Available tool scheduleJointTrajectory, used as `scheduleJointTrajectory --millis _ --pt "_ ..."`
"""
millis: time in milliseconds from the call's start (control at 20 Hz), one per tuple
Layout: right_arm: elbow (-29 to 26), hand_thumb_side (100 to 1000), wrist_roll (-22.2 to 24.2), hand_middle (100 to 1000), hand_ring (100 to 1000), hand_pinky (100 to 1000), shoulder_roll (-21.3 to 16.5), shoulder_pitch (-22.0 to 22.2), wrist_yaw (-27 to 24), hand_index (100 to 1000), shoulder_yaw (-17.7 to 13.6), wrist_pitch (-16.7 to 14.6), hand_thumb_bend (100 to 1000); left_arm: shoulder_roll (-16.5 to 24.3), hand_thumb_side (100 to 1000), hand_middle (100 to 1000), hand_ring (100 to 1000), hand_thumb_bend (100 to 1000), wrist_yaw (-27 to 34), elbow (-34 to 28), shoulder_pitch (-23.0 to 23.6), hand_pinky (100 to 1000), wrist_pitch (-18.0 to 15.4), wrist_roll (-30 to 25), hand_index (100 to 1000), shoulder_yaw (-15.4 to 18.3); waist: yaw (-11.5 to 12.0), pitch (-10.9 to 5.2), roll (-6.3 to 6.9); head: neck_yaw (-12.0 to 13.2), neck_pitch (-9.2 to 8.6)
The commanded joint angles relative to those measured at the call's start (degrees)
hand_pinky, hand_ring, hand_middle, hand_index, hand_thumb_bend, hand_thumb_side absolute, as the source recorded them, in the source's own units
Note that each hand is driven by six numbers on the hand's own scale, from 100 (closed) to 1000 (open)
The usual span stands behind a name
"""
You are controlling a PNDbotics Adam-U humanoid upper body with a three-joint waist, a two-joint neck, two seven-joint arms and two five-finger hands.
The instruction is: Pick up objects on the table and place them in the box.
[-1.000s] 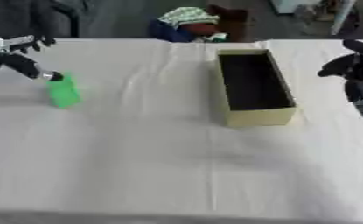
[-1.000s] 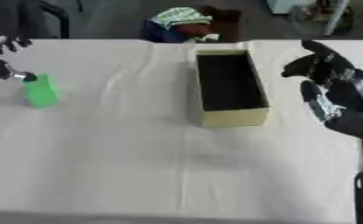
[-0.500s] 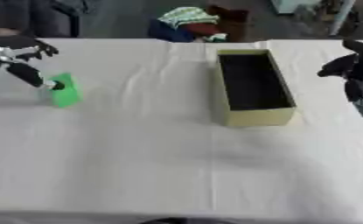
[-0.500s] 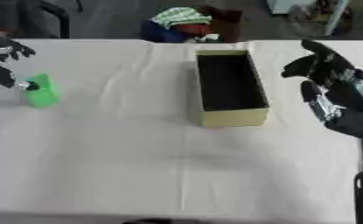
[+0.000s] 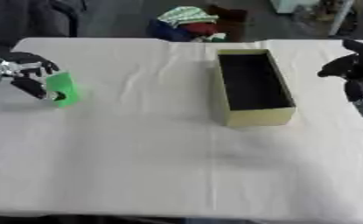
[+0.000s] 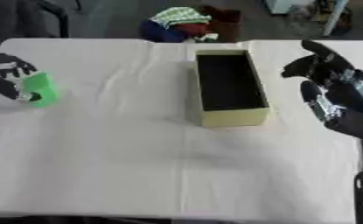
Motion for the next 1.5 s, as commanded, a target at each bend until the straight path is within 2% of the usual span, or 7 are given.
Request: scheduleJointTrajectory --millis 50,250,400,500,700,1000,1500 --pt "-0.8 458 -0.1 709 738 831 -1.3 -0.6 -0.5 1000 -0.2 -0.1 100 1.3 640 776 759 476 -0.4 -0.2 -0.7 698 0.1 -0.4 931 0.7 0.0 -0.58 0.13 0.0 0.27" --pt "-0.8 463 -0.1 709 738 831 -1.3 -0.6 -0.5 1000 -0.2 -0.1 100 1.1 557 705 694 444 -0.8 -0.3 -0.5 666 0.5 0.5 870 0.9 0.0 -0.53 0.17 0.0 0.27" --pt "-0.8 463 -0.1 709 739 832 -1.4 -0.6 -0.5 1000 -0.2 0.0 100 1.1 298 580 587 382 -0.9 -1.1 -0.6 606 0.5 2.6 756 1.0 0.0 -0.57 0.21 0.0 0.27" --pt "-0.9 463 -0.1 709 739 832 -1.4 -0.5 -0.5 1000 -0.2 0.0 100 1.2 226 531 544 305 -0.5 -1.9 -0.8 575 0.1 3.9 714 1.1 0.0 -0.62 0.25 0.0 0.27" --pt "-0.9 463 0.0 708 739 832 -1.4 -0.4 -0.6 1000 -0.2 0.0 100 1.8 202 519 531 245 2.4 -6.0 -2.5 567 -1.8 6.1 707 1.0 0.1 -0.78 0.34 0.0 0.27" --pt "-1.0 464 0.6 708 739 832 -1.1 -0.2 -1.0 1000 0.5 0.1 100 0.6 163 516 538 286 6.8 -13.9 -7.8 570 -4.3 8.1 710 -1.6 -0.1 -1.14 0.5 0.6 0.27" --pt "-0.9 468 3.9 707 739 831 1.4 -1.4 -2.6 999 3.7 0.3 100 -13.7 153 524 549 317 3.5 -19.5 -15.4 587 -6.9 9.3 718 -8.7 -4.2 -0.79 0.23 3.8 0.27"
